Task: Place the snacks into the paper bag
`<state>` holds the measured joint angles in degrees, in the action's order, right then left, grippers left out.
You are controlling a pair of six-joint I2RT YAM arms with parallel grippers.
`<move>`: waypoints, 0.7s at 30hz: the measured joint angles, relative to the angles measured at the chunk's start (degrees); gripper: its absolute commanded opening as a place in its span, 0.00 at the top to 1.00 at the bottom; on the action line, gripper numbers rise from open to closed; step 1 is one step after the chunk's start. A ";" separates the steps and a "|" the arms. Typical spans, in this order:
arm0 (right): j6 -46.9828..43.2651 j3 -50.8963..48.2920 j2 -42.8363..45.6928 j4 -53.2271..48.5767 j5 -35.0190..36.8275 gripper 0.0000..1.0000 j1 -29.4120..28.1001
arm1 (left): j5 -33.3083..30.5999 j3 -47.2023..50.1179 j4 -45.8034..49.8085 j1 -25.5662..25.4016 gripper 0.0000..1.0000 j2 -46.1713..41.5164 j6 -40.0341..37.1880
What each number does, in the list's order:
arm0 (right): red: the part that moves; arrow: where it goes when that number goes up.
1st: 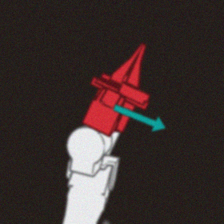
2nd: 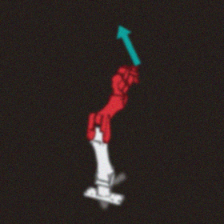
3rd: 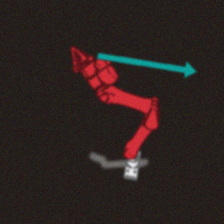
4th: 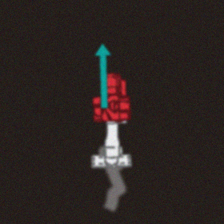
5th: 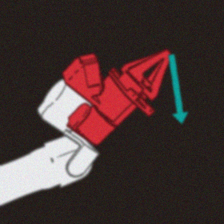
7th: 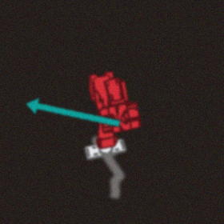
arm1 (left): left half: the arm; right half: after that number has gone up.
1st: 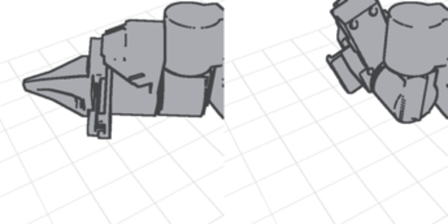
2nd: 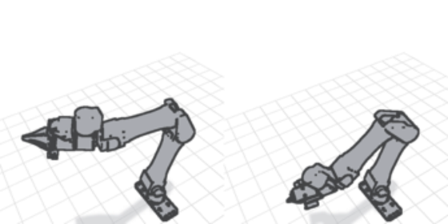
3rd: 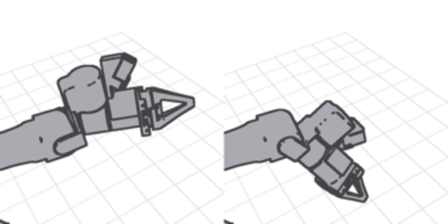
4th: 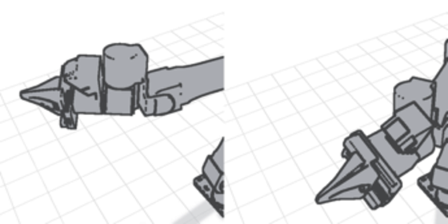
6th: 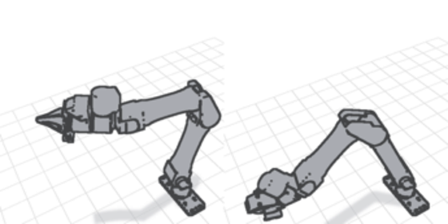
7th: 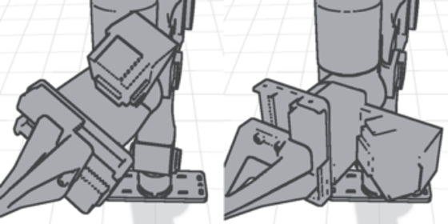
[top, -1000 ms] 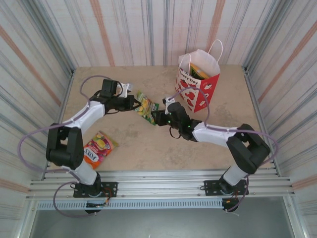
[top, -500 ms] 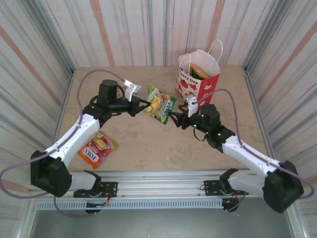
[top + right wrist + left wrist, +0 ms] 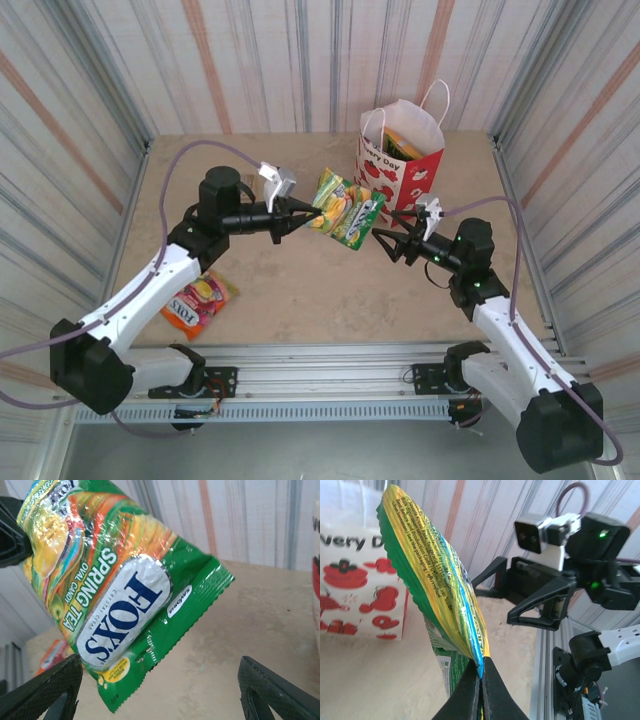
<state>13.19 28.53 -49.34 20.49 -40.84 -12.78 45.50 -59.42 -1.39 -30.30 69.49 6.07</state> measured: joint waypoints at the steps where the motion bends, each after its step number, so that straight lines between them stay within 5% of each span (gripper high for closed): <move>1: 0.98 0.00 -0.26 1.29 -1.42 0.17 0.13 | 0.02 0.00 -0.81 -0.42 0.99 -0.37 0.15; 11: 9.46 2.86 -5.68 11.72 -12.04 0.15 0.15 | 1.31 -0.04 -6.34 -2.80 0.99 -0.79 1.38; 21: 13.84 4.35 -6.99 17.40 -17.94 0.39 0.55 | 0.98 -0.28 -9.25 -3.85 1.00 2.29 1.84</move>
<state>27.03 32.88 -56.34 37.89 -58.78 -12.23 46.48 -59.70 -10.63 -34.15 71.79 7.90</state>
